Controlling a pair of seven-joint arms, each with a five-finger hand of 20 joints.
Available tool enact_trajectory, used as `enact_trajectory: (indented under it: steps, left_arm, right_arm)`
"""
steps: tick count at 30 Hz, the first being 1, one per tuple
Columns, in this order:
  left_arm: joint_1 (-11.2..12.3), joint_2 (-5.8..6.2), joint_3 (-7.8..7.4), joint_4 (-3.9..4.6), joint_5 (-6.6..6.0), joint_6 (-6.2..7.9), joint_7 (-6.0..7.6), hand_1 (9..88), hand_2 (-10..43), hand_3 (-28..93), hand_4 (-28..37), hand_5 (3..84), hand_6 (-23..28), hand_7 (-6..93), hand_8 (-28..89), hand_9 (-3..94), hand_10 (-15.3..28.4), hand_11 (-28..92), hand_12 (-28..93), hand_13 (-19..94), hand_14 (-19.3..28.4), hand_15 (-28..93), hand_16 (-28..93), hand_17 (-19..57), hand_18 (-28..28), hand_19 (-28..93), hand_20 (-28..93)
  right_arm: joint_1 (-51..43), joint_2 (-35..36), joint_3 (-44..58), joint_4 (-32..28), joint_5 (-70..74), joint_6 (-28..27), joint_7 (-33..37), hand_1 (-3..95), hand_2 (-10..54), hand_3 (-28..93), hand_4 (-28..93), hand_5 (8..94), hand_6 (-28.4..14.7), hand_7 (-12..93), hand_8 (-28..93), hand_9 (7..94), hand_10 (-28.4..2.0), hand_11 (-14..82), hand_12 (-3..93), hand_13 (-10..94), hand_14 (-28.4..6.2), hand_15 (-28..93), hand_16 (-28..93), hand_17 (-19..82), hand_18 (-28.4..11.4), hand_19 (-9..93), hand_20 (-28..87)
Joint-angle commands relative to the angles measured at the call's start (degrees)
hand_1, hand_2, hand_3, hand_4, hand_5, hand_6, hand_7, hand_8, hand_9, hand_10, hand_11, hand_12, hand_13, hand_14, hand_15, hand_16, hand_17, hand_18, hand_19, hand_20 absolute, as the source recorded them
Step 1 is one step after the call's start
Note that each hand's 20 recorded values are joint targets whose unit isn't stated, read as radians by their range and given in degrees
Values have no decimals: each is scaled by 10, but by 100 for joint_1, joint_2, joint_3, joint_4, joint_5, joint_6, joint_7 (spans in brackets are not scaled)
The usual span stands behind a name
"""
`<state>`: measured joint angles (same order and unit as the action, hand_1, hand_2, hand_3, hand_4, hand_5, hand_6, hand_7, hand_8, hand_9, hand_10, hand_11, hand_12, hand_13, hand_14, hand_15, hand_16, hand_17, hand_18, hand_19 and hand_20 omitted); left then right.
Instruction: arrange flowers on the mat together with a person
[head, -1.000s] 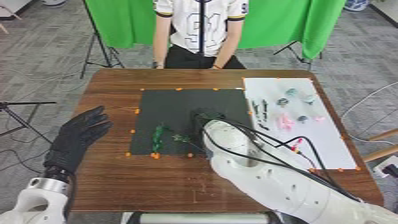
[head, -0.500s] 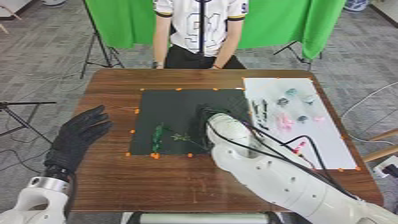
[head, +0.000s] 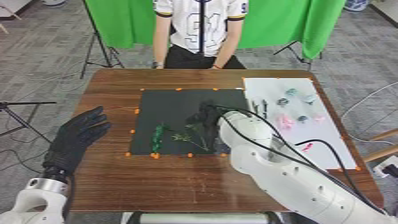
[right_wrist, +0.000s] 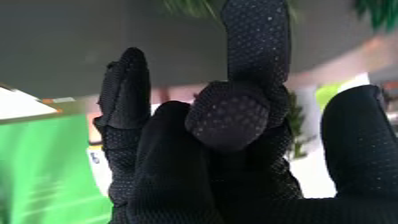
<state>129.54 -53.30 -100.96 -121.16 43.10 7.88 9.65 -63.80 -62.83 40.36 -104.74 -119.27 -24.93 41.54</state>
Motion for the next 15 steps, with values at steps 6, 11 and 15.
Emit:
enact_trajectory:
  steps: [6, 11, 15]
  left_arm:
    - [71, -42, -22, 24, -28, -53, -74, 298, -17, 710, -243, 380, 45, 194, -91, 338, 116, 264, 169, 291, 146, 385, -17, -47, 205, 498, 106]
    - [47, -46, -14, 37, -24, -88, -105, 298, -16, 711, -246, 379, 45, 195, -93, 337, 116, 265, 168, 291, 146, 387, -19, -50, 206, 502, 105]
    - [33, -39, -7, 44, -35, -98, -109, 296, -16, 713, -247, 379, 45, 195, -93, 338, 116, 265, 167, 290, 146, 387, -20, -52, 206, 504, 104]
  right_arm:
    - [-5, 328, -195, 118, 140, -417, 22, 40, 205, 693, -277, 889, -16, 363, -67, 909, -115, 569, 352, 874, -88, 845, 279, 384, -217, 851, 242]
    - [-38, 213, -156, 104, 498, -617, 32, 16, 273, 660, -282, 905, -17, 375, -74, 919, -117, 567, 342, 879, -95, 848, 269, 386, -220, 851, 248]
    - [-51, 30, -48, 184, 1047, -801, 133, 0, 324, 599, -282, 896, -20, 374, -72, 916, -118, 565, 348, 875, -95, 851, 272, 382, -218, 850, 250]
